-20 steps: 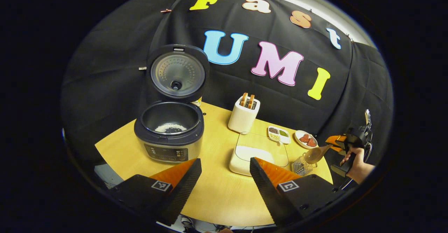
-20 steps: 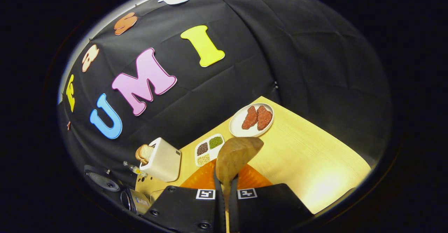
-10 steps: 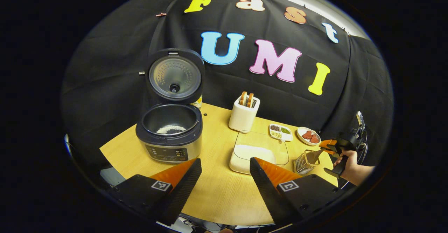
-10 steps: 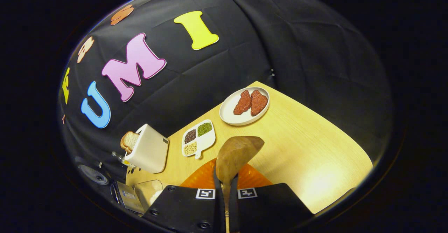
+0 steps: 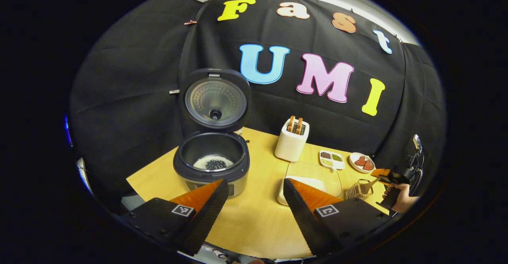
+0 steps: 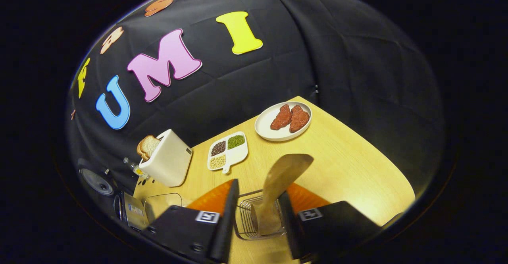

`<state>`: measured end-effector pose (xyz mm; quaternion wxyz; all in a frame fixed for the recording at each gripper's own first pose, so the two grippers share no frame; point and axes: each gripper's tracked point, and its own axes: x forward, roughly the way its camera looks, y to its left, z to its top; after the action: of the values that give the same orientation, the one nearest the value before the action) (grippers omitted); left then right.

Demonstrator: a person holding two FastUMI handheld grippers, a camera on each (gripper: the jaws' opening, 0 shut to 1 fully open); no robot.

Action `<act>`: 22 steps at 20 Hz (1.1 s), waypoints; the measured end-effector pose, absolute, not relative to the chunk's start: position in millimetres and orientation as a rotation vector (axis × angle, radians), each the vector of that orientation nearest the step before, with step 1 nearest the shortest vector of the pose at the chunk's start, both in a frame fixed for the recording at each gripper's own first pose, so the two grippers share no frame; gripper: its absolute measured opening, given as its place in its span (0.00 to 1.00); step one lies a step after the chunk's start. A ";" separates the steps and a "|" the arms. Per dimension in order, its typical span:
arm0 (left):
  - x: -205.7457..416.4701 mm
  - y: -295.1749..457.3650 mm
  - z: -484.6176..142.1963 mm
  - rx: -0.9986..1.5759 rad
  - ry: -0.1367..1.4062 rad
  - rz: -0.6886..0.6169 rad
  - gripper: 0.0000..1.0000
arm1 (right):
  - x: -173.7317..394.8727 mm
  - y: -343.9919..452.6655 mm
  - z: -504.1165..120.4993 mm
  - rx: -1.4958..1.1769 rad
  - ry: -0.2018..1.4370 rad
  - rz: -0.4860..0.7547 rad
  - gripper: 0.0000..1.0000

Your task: Close the left gripper, press the button to open the rice cooker; take a wooden spoon from the chopstick holder with the right hand, scoop a spoonful of rice and pour it into the rice cooker, then put the wooden spoon back into the chopstick holder.

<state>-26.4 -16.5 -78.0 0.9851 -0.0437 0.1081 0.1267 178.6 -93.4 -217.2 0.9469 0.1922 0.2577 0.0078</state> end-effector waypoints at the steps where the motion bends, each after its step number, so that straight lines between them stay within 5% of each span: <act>1: -23.6 -10.2 -65.9 -0.081 0.199 0.255 0.95 | 171.7 -97.2 -211.4 0.373 0.517 0.013 0.76; 2: -21.2 -3.8 -54.9 -0.073 0.182 0.255 0.95 | 174.8 -98.8 -211.1 0.351 0.497 0.004 1.00; 11: 5.9 50.9 16.5 -0.045 0.090 0.225 0.96 | 123.7 -129.8 -140.4 0.112 0.320 -0.128 0.99; 22: 68.5 140.0 97.2 -0.041 0.029 0.283 0.96 | 40.5 -108.0 -80.9 0.027 0.210 -0.148 0.99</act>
<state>68.5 140.0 97.2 0.9897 -0.0205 0.0146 0.1412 40.5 -108.0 -80.9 0.9917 0.0133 0.1046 -0.0737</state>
